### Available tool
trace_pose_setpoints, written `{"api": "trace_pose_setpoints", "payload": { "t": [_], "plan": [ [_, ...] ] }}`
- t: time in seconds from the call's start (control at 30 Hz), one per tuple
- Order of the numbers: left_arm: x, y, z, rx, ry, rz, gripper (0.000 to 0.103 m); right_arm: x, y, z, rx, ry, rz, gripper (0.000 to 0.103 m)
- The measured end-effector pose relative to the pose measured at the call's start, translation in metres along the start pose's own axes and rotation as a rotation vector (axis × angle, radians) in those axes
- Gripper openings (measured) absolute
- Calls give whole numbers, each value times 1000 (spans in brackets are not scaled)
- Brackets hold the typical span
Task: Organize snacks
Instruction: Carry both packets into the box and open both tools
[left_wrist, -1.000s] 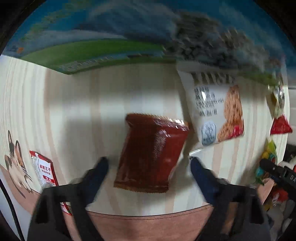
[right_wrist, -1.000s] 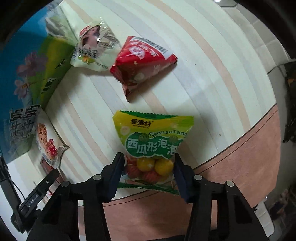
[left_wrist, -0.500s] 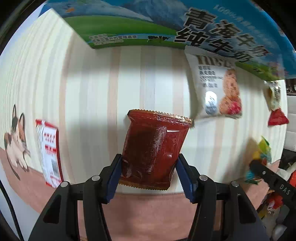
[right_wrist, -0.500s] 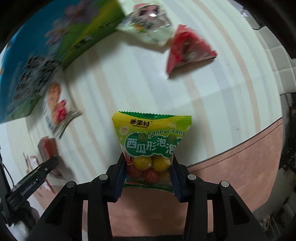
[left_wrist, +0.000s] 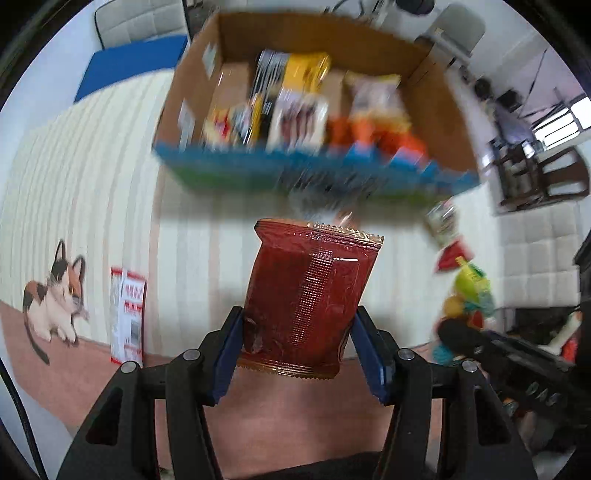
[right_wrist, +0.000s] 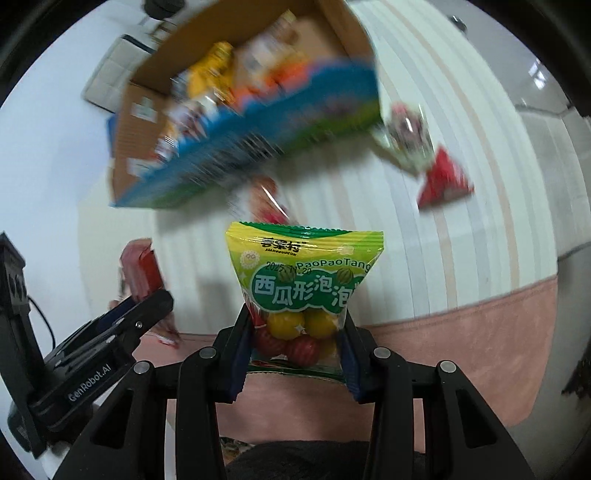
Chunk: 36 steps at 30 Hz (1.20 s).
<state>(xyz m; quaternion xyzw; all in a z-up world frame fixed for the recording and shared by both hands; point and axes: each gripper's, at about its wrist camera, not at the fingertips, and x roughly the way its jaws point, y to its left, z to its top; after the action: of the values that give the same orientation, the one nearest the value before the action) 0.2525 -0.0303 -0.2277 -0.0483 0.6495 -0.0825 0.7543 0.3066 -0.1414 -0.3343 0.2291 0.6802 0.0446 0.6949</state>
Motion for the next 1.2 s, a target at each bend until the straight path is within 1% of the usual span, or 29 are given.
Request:
{"api": "trace_pose_setpoints", "payload": {
  "t": [0.03, 0.07, 0.1, 0.17, 0.23, 0.3, 0.37, 0.4, 0.43, 0.5, 0.53, 0.63, 0.73, 0.8, 0.9, 1.0, 1.13, 1.2],
  "plan": [
    [-3, -7, 17, 8, -18, 12, 55, -18, -2, 12, -29, -19, 3, 44],
    [-13, -10, 28, 16, -49, 42, 55, -27, 2, 17, -45, -34, -8, 44],
    [-12, -14, 38, 17, -61, 47, 55, -38, 5, 25, -58, -57, -20, 44],
    [-22, -20, 63, 16, -82, 42, 55, -57, 8, 41, -69, -78, -21, 44],
    [-25, -24, 81, 37, -101, 58, 55, -72, 11, 59, -89, -99, -27, 44],
    [-27, -28, 108, 54, -114, 78, 55, -86, 14, 88, -124, -130, -64, 44],
    [-19, -23, 132, 61, -109, 84, 55, -93, 19, 117, -143, -154, -89, 44],
    [-12, -21, 149, 57, -104, 105, 55, -93, 19, 130, -149, -162, -104, 44],
    [-5, -17, 158, 52, -95, 111, 55, -92, 20, 148, -152, -173, -132, 44],
    [11, -9, 182, 35, -67, 121, 55, -85, 19, 172, -149, -179, -155, 44],
    [18, -5, 192, 34, -58, 136, 55, -79, 18, 190, -148, -172, -177, 44],
    [35, 6, 220, 25, -33, 177, 55, -61, 15, 228, -133, -141, -215, 44],
    [55, 23, 244, -31, 47, 147, 55, -44, 13, 253, -121, -118, -235, 44],
    [64, 31, 258, -49, 76, 143, 55, -34, 14, 269, -121, -102, -253, 44],
    [78, 40, 277, -53, 101, 169, 55, -21, 11, 287, -106, -79, -270, 44],
    [91, 47, 288, -51, 134, 190, 55, -11, 10, 295, -91, -67, -276, 44],
    [102, 47, 291, -33, 179, 186, 56, -4, 7, 304, -70, -68, -269, 45],
    [104, 47, 293, -37, 179, 177, 57, 0, 6, 308, -63, -60, -263, 45]
  ]
}}
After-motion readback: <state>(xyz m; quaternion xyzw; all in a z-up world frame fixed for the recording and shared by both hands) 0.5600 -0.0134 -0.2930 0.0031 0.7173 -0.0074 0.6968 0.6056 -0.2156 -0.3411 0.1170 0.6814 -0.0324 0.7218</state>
